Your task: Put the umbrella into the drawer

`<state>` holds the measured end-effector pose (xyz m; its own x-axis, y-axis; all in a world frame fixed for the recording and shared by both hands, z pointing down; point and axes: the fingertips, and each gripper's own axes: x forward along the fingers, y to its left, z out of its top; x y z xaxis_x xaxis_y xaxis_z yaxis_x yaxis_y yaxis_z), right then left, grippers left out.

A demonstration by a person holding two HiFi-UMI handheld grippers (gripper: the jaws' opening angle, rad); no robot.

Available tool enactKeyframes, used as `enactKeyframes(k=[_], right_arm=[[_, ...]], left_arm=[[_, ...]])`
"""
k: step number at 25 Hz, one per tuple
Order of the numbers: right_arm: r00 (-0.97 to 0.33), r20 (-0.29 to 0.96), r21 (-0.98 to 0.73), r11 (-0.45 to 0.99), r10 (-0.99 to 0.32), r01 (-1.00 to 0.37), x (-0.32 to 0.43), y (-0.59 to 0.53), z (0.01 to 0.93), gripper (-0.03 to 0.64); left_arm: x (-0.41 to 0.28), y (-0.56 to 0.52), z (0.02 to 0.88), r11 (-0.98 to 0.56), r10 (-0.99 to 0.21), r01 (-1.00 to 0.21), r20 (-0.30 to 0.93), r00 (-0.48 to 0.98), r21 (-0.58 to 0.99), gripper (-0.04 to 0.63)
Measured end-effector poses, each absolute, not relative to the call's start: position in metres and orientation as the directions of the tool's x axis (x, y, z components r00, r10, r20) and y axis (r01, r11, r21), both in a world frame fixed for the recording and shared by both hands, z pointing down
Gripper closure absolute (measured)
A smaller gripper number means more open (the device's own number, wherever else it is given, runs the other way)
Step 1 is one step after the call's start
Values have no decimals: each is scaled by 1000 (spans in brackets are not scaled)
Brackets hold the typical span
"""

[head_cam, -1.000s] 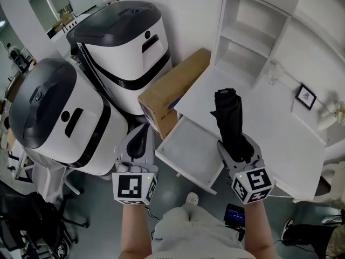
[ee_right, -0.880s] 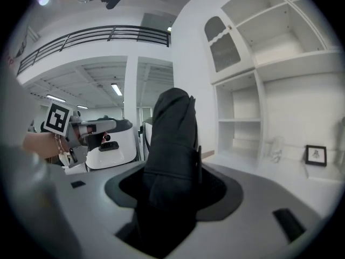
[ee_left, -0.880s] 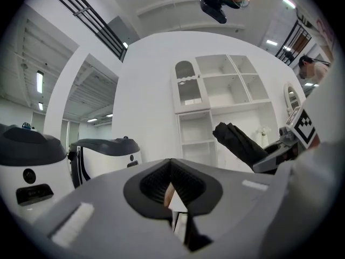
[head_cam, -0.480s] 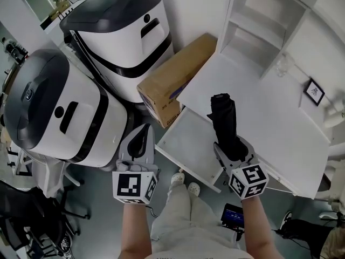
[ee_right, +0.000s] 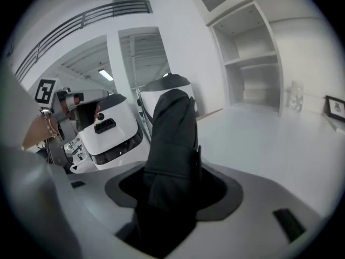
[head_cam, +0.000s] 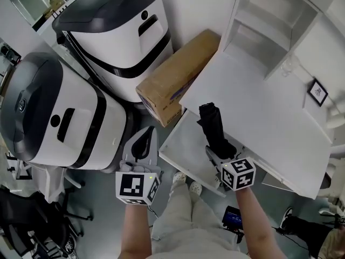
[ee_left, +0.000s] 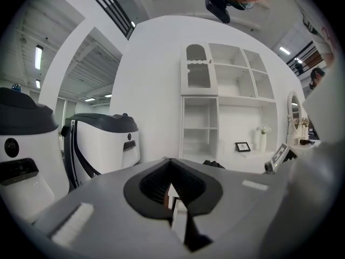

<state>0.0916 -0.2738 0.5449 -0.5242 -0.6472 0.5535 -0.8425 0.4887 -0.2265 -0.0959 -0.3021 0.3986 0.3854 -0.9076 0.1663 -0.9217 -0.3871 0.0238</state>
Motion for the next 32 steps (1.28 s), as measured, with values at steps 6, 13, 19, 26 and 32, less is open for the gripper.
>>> enactKeyframes(k=[6,13,19,26,32], right_arm=[[-535,630,-265,492,-563,-829,75,-280,592,356],[-546,700,-277,529,-461,-802,59,-277,643,356],[-530,744,-283,527,-407,-802,51,-276,671,356],[-490,791,-300,465,-367,-833,54,-279,704,356],[-440,834,-284,426,-332,-859,58,-282,730,356]], left_arm=[[-103,-314,412,-378,-906,-926,198,375,22,588],[-110,-318,429,-360,-905,-933,239,352,11,588],[-108,-322,435,-365,-900,-931,254,354,4,588],[-106,-322,436,-384,-892,-923,266,365,-18,588],[-104,-323,440,-394,-886,-919,275,373,-23,588]])
